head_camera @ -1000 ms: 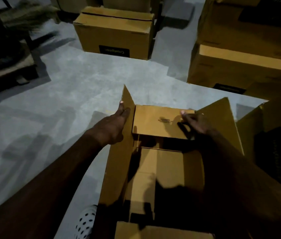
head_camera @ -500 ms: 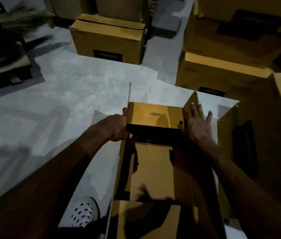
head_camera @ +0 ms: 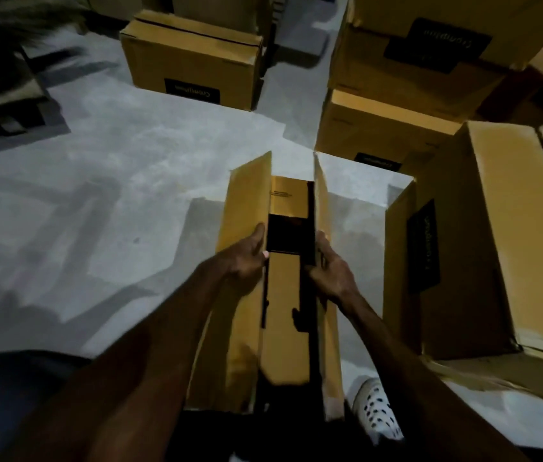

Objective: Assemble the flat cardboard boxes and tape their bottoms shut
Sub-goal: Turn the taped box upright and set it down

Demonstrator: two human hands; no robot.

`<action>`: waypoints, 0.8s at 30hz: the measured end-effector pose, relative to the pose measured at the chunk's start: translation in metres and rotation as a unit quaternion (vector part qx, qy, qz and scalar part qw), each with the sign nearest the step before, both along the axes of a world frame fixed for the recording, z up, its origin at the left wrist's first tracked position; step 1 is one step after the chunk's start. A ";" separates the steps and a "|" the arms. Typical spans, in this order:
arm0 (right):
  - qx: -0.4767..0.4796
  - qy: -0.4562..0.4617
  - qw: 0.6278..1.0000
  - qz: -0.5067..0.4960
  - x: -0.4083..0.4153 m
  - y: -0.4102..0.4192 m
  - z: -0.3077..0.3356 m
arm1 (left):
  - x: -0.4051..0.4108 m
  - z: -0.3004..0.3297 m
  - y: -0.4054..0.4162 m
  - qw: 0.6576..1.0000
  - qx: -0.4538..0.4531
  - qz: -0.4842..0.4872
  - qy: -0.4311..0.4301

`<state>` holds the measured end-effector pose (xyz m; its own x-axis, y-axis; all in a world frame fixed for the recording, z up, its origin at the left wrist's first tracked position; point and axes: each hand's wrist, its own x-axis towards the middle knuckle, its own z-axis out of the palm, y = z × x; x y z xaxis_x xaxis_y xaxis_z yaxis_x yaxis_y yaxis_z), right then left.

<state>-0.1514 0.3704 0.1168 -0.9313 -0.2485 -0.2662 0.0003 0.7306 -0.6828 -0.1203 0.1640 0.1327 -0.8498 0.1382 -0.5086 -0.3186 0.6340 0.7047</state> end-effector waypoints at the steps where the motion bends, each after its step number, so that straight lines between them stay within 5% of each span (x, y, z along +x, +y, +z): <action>1: 0.021 -0.018 0.999 0.019 -0.002 -0.007 -0.007 | 0.003 -0.013 0.009 0.999 -0.036 -0.032 -0.013; 5: 0.133 -0.093 0.985 0.064 -0.002 -0.026 -0.039 | 0.019 -0.053 0.032 0.979 -0.185 -0.083 -0.023; 9: 0.145 -0.036 0.986 0.080 0.005 -0.015 -0.063 | 0.023 -0.071 0.025 0.966 -0.240 -0.084 0.046; 12: 0.151 0.034 0.988 0.011 0.016 0.000 -0.072 | 0.028 -0.077 0.019 0.969 -0.244 0.007 0.035; 17: 0.157 -0.042 0.979 -0.122 0.031 0.002 -0.073 | 0.035 -0.085 0.012 0.963 -0.188 0.188 -0.038; 24: 0.094 -0.015 0.989 -0.111 0.021 0.022 -0.039 | 0.023 -0.038 0.020 0.957 -0.234 0.173 0.007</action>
<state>-0.1308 0.3922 0.0780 -0.9480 0.0171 -0.3177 0.1930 0.8246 -0.5318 -0.0972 0.1836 0.0947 -0.8114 -0.3920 -0.4335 -0.5581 0.7401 0.3752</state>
